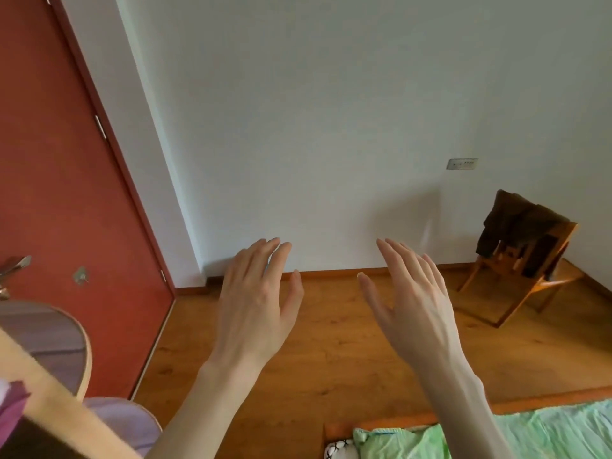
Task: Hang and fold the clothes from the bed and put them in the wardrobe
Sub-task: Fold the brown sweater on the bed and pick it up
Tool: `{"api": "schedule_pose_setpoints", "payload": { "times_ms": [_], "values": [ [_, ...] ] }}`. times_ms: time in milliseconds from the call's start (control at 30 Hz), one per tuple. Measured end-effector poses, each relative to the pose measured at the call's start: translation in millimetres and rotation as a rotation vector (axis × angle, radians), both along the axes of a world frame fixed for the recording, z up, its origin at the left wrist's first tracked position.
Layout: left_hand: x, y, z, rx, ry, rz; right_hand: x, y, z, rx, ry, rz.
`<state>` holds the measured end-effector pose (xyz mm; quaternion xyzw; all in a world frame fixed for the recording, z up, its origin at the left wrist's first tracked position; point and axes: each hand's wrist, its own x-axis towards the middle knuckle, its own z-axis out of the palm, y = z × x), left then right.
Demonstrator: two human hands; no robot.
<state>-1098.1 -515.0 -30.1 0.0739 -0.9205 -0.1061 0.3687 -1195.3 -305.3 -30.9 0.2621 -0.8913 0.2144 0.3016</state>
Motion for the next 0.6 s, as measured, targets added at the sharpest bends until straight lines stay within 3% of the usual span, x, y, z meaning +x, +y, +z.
{"api": "schedule_pose_setpoints", "payload": {
  "times_ms": [233, 600],
  "values": [
    [-104, -33, -10, -0.012, 0.000, -0.061, -91, -30, -8, -0.037, 0.010, -0.047],
    [-350, -58, -21, -0.059, 0.023, -0.244, -296, -42, -34, -0.115, -0.059, -0.227]
  ]
}}
